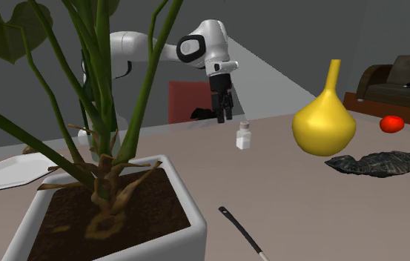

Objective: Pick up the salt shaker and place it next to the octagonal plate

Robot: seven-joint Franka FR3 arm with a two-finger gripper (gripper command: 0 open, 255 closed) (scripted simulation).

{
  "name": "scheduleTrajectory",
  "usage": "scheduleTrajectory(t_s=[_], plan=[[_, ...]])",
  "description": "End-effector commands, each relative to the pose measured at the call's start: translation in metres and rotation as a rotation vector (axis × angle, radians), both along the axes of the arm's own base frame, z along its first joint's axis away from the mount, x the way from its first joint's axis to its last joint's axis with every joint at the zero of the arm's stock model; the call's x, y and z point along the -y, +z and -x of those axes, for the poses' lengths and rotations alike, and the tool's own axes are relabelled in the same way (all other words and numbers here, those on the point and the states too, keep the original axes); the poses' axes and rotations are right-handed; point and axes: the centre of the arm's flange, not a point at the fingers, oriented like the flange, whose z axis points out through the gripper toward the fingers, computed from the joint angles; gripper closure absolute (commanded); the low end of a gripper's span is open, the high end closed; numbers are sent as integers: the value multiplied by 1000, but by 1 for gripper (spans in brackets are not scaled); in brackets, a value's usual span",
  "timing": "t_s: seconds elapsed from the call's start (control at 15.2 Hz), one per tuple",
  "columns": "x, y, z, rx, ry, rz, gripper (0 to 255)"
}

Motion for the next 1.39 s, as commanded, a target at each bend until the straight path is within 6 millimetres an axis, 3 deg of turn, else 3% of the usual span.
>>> scheduleTrajectory(t_s=[0.0, 0.2, 0.73, 1.25, 1.32], plan=[[-1, 5, -21, 23, 0, 9, 0], [-3, 16, -53, 55, 2, 22, 0], [4, -22, -64, 55, 2, 22, 0], [4, -22, -64, 55, 2, 22, 0], [4, -22, -64, 55, 2, 22, 255]])
